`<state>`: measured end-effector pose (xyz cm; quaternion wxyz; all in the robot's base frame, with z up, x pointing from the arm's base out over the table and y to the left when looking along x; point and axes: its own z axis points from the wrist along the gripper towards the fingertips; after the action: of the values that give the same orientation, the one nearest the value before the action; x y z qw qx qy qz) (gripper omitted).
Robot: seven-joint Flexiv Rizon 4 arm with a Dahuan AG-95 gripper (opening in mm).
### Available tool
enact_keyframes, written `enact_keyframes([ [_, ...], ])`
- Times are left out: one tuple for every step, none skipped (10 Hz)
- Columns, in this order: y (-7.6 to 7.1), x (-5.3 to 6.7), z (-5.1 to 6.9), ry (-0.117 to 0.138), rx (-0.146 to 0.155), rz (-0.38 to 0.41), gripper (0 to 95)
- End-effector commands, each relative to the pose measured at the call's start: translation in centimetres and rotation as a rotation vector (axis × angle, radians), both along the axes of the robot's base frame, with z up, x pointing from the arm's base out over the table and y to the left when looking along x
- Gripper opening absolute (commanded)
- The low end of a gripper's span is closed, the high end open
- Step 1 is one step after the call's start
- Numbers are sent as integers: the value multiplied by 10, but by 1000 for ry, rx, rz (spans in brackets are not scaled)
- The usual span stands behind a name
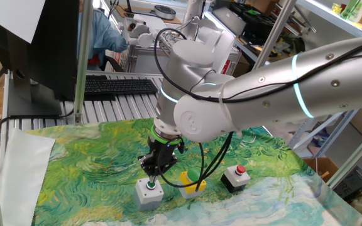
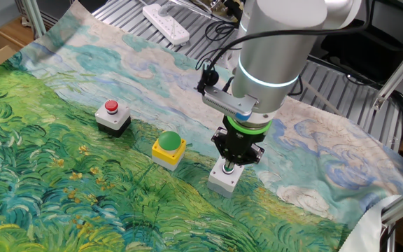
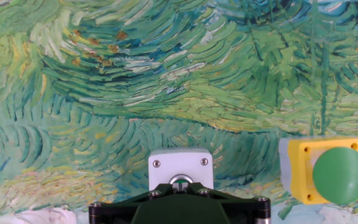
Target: Press three buttons from left to right in sequence
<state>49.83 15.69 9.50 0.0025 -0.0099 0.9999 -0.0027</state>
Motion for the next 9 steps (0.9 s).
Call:
enact_keyframes([
  [0,-1,-3,-1,0,-3,0],
  [0,-1,-7,-1,2,-8,0],
  [0,-1,-10,-1,3,-10,0],
  [0,0,-14,-2,5,-13,0],
  [0,0,-19,-1,6,-14,0],
  [0,0,-20,2,6,-13,0],
  [0,0,-20,0,6,-18,0],
  [0,0,-16,14,1,-20,0],
  [-1,-2,1,46,-2,-10,0],
])
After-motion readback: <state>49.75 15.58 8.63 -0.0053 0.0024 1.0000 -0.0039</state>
